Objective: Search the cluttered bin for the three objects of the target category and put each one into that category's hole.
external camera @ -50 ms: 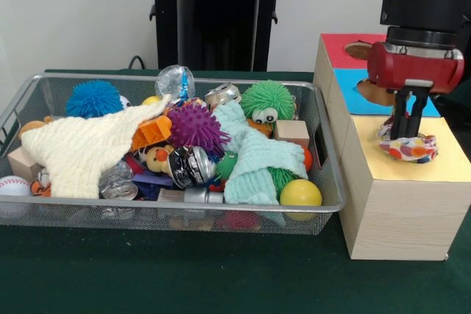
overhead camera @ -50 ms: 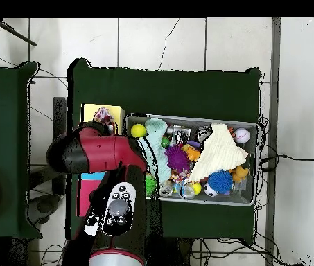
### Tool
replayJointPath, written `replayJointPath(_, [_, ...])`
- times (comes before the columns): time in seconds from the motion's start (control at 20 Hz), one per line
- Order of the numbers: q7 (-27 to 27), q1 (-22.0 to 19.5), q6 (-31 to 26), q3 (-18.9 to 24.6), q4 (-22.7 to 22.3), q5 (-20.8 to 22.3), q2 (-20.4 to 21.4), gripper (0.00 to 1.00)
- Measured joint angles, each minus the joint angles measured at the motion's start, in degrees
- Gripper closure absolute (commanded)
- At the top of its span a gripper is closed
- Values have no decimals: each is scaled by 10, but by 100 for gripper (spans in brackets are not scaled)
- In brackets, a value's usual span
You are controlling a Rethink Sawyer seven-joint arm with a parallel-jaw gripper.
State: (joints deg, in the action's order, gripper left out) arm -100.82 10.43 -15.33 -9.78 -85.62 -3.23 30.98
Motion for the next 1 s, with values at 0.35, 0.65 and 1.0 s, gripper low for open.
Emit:
replayJointPath(0.35, [0,0,23,1,0,0,-14,100])
replayJointPath(0.65, [0,0,51,5,0,0,-29,100])
replayJointPath(1.0, [0,1,105,6,5,-4,-68,100])
